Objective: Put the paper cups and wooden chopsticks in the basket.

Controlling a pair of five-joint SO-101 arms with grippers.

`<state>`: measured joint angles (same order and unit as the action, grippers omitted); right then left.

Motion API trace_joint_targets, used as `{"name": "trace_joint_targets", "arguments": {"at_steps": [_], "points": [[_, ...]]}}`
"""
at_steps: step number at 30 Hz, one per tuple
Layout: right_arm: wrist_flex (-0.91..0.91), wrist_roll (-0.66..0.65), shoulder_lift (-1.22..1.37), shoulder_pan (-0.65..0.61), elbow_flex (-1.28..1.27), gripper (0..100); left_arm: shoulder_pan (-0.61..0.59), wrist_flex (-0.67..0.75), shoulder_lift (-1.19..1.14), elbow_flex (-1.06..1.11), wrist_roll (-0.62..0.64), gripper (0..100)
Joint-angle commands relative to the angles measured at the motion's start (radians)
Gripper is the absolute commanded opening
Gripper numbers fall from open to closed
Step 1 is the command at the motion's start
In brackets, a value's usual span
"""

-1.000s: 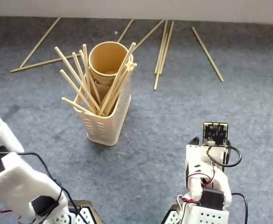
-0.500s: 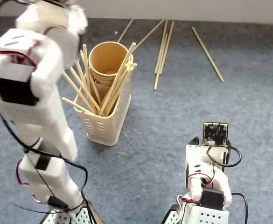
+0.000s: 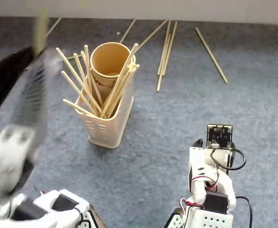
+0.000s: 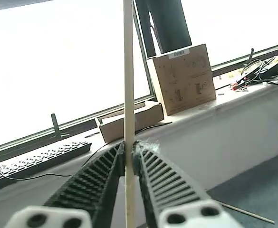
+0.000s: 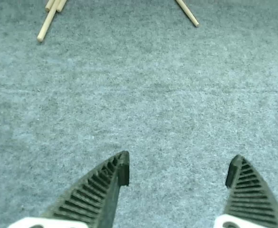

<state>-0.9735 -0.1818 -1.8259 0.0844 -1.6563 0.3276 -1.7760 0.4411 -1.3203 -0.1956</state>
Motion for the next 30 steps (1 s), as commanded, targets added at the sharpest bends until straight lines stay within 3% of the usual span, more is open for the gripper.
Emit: {"name": "trace_joint_targets", "arguments": {"at_steps": [1,4,6,11,15,18,21,30], "points": [[0.022,-0.003,-0.007,0.004,-0.028,31.4,-0.008,0.002,0.202,0.374,-0.011,0],[0.022,-0.003,-0.007,0.004,-0.028,31.4,-0.008,0.023,0.397,0.737,-0.012,0],[0.022,-0.003,-0.007,0.004,-0.028,31.4,-0.013,0.117,0.542,1.010,-0.012,0],[0.021,-0.003,-0.007,0.004,-0.028,31.4,-0.025,0.540,0.886,1.730,-0.054,0],[0.021,-0.003,-0.007,0.004,-0.028,31.4,-0.094,0.898,0.955,2.057,-0.052,0],[0.022,-0.003,-0.007,0.004,-0.042,31.4,-0.104,1.089,0.895,2.130,-0.021,0],[0.042,-0.003,-0.007,0.004,-0.056,31.4,-0.104,1.177,0.774,2.091,0.035,0],[0.054,-0.003,-0.007,0.004,-0.058,31.4,-0.104,1.204,0.446,1.819,0.038,0]]}}
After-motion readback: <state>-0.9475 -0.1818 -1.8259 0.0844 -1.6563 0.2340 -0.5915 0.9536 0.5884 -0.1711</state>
